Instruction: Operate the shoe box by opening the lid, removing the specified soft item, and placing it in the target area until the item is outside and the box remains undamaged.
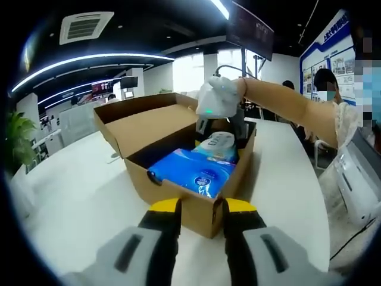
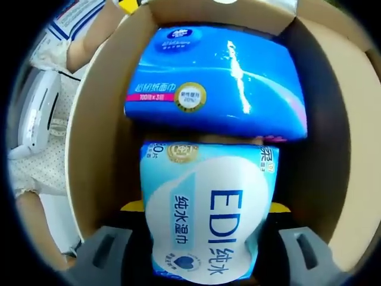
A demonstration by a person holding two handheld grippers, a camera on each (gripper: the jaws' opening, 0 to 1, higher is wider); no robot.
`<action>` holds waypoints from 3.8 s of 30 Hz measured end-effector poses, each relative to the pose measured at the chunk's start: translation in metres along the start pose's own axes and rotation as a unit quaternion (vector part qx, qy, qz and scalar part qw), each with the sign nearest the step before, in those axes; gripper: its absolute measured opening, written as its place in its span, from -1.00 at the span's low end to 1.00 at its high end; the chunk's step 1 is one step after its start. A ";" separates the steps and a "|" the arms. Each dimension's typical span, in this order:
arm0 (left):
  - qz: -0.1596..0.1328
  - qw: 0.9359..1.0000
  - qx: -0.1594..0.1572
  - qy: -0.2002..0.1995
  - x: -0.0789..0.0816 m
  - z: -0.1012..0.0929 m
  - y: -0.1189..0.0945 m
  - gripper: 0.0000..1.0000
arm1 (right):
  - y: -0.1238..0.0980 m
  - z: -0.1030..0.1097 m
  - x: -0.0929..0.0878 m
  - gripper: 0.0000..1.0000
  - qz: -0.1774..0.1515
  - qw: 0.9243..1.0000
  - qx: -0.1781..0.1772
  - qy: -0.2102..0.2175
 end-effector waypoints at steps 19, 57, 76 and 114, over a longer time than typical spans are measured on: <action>-0.001 1.000 0.001 0.004 0.000 0.001 0.001 -0.44 | -0.003 0.002 0.003 0.35 0.005 1.000 -0.015 0.011; 0.138 0.969 -0.055 0.198 0.037 -0.028 0.023 -0.62 | 0.001 -0.003 0.006 0.39 0.035 0.999 -0.002 0.015; 0.237 0.936 -0.126 0.227 0.045 -0.024 0.046 -0.94 | 0.002 0.001 0.006 0.41 0.031 0.999 -0.002 0.016; 0.261 0.928 -0.098 0.248 0.043 -0.032 0.049 -0.93 | -0.016 -0.002 0.004 0.29 -0.004 1.000 -0.027 0.007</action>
Point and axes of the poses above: the point that each gripper's makers call its tool centre point, and the gripper's own axes: y roughly forward along the fingers, z roughly to its left, x roughly out of its top, the point moved 7 cm from there along -y, roughly backward along the fingers, and after that the axes turned 9 degrees about z, right-handed, at the moved point
